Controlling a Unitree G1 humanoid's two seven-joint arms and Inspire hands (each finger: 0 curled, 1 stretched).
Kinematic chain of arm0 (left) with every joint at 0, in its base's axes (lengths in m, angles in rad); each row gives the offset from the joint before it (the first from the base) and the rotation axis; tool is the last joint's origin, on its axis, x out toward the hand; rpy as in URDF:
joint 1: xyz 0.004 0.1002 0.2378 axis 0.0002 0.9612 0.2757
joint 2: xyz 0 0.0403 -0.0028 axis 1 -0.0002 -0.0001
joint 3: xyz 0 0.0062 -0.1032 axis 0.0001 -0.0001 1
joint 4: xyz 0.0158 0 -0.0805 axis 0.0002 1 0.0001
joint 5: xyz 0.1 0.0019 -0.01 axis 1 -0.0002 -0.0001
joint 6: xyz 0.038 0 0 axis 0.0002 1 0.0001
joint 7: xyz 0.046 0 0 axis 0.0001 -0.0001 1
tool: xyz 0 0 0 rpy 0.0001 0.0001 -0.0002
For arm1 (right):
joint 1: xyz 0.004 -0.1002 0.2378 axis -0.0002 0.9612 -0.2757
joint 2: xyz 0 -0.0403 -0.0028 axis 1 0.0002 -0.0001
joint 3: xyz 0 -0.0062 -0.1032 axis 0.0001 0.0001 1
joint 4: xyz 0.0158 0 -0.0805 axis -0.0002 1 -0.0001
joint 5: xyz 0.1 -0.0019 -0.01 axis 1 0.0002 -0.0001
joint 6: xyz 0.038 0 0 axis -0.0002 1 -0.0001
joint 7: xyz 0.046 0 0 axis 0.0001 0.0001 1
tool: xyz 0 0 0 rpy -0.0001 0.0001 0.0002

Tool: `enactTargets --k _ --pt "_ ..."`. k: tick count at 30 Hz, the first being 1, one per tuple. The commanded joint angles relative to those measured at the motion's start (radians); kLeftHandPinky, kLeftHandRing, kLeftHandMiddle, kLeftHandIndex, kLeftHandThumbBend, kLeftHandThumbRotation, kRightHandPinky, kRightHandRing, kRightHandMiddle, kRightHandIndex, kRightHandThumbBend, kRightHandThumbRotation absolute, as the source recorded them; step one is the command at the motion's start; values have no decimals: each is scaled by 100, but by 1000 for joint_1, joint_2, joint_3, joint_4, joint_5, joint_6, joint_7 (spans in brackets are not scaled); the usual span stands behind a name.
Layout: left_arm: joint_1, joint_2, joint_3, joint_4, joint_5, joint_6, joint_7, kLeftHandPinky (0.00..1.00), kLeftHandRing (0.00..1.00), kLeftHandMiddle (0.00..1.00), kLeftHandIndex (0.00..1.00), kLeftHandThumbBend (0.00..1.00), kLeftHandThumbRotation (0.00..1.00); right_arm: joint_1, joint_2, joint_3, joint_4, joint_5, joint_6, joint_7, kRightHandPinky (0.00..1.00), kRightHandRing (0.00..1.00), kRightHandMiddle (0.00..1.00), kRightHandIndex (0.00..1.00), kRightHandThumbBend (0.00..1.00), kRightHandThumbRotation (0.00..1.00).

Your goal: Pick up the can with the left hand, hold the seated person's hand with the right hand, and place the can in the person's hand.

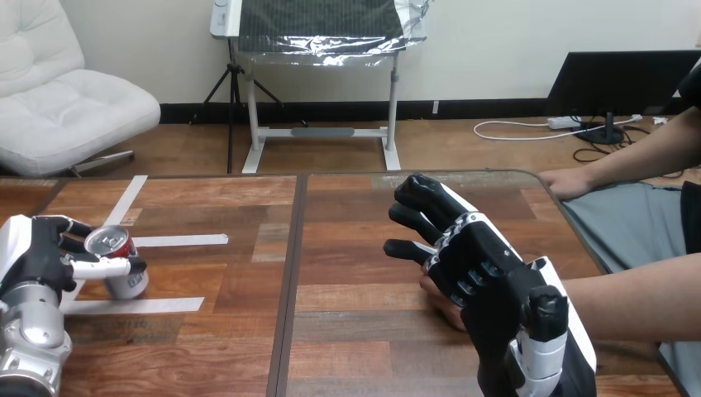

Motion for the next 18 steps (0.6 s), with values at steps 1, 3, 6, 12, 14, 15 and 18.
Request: enactTargets --k 1,3,6,12,14,15,18 --pt "-60 12 24 -85 -27 -55 -7 35 41 46 48 76 0 -52 9 -2 -18 -2 -8 3 80 89 89 88 97 100" --pt "-61 14 22 -97 -26 -60 -6 35 42 46 48 77 0 -53 9 -3 -15 -2 -8 3 80 89 90 88 97 100" --pt "-60 16 23 -116 -28 -70 -9 36 42 46 48 77 0 -55 12 -4 -10 -8 -9 1 80 89 90 88 96 100" --pt "-55 17 34 -159 -38 -81 -23 37 42 45 47 78 0 -57 12 -6 0 -14 -7 0 81 89 90 88 95 100" --pt "-53 16 37 -179 -38 -74 -30 37 42 45 47 78 0 -58 14 -7 2 -20 -6 -3 81 89 90 88 94 100" --pt "-52 16 38 -190 -38 -68 -33 37 42 45 47 78 0 -58 15 -7 3 -23 -5 -5 81 89 90 88 94 100" --pt "-43 15 46 -228 -42 -64 -45 38 43 46 47 78 0 -59 16 -7 7 -30 -6 -8 81 89 90 88 94 100"
